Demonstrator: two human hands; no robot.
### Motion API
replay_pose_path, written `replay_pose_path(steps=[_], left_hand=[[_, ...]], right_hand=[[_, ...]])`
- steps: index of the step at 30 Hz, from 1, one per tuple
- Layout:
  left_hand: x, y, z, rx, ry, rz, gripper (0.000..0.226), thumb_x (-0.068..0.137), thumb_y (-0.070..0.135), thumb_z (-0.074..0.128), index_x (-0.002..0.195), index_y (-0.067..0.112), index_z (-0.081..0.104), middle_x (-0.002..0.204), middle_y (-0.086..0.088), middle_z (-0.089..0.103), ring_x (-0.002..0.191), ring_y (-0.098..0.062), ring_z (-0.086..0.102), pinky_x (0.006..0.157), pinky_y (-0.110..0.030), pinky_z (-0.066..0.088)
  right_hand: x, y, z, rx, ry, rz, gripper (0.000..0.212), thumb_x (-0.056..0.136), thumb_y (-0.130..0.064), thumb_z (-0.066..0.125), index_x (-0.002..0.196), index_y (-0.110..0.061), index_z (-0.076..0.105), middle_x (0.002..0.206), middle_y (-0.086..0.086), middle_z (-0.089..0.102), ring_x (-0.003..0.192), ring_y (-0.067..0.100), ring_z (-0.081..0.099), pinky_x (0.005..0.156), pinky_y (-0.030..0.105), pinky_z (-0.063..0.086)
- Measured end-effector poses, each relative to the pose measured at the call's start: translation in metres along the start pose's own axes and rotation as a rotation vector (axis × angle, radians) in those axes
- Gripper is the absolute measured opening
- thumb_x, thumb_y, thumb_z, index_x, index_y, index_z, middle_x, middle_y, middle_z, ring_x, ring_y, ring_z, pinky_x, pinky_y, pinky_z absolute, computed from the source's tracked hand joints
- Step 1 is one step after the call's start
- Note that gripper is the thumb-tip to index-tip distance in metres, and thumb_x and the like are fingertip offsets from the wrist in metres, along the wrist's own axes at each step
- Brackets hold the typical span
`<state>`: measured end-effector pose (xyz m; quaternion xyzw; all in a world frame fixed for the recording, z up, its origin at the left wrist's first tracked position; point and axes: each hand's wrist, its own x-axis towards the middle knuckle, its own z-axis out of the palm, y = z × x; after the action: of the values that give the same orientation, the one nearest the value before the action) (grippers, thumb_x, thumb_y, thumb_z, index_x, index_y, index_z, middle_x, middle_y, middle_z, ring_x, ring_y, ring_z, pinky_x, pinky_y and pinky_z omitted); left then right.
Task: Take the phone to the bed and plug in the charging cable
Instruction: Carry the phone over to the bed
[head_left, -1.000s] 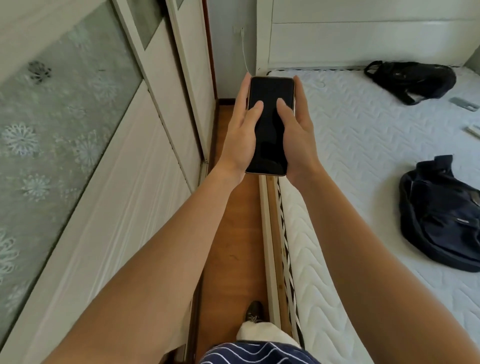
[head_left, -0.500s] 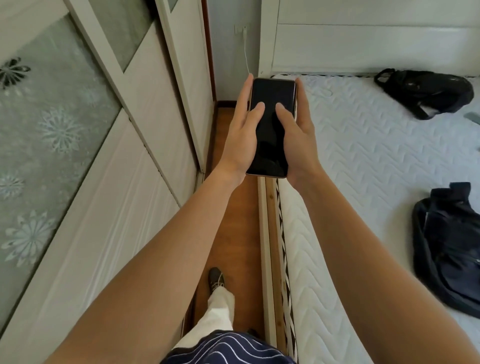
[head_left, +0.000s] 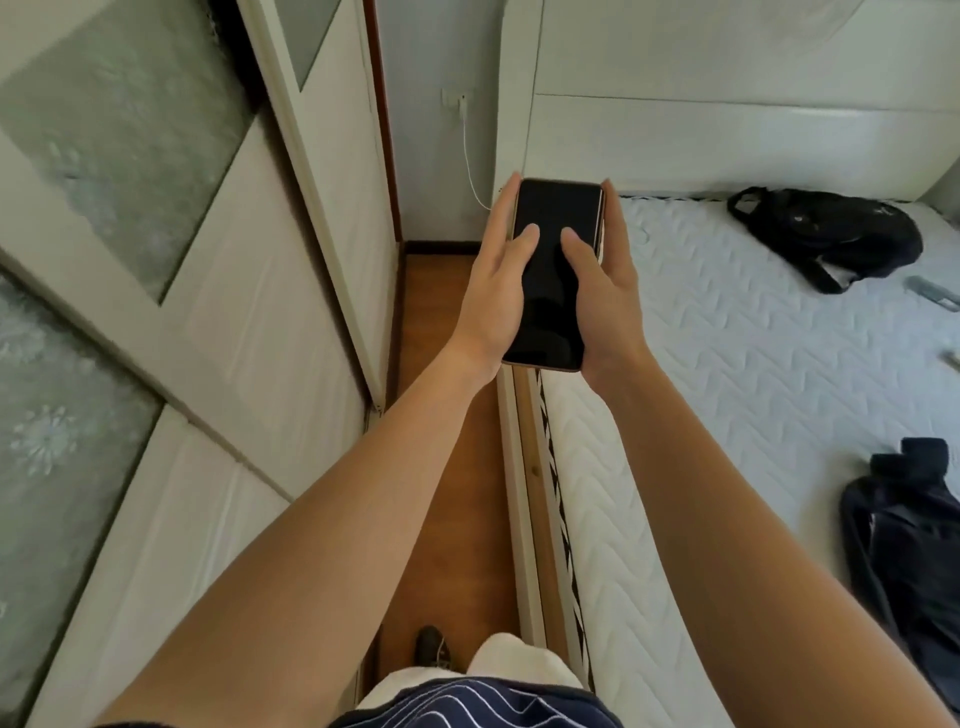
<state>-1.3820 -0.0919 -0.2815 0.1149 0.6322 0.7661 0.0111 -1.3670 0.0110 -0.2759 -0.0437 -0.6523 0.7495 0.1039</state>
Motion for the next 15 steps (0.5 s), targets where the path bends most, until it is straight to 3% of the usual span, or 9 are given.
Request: replay_pose_path(steps=[7,12,15], left_hand=[[0.099,-0.022,-0.019,0.001,0.001,-0.007,0.064,0.107,0.034,0.041,0.167,0.031,0.020,0.177,0.003,0.024,0.164,-0.016,0.022,0.135,-0.051,0.020],[0.191,-0.032,-0.030,0.023,0.023,0.013,0.059,0.111,0.027,0.040,0.166,0.031,0.020,0.176,0.002,0.025,0.163,-0.017,0.026,0.134,-0.050,0.024],[0.238,-0.031,-0.033,0.037,0.031,0.014,0.061,0.111,0.027,0.042,0.166,0.031,0.019,0.175,0.004,0.026,0.159,-0.012,0.031,0.133,-0.041,0.029]], right_hand=[[0.103,0.020,0.016,-0.003,-0.013,0.001,0.064,0.107,-0.022,0.055,0.162,-0.041,0.029,0.151,-0.002,0.058,0.134,0.019,0.063,0.109,0.047,0.056],[0.198,0.030,0.030,0.002,-0.033,-0.033,0.065,0.106,-0.018,0.053,0.163,-0.036,0.028,0.158,0.003,0.052,0.142,0.023,0.057,0.116,0.051,0.049],[0.248,0.028,0.035,0.007,-0.038,-0.023,0.064,0.107,-0.016,0.052,0.163,-0.037,0.029,0.156,0.002,0.054,0.140,0.021,0.058,0.115,0.049,0.051]])
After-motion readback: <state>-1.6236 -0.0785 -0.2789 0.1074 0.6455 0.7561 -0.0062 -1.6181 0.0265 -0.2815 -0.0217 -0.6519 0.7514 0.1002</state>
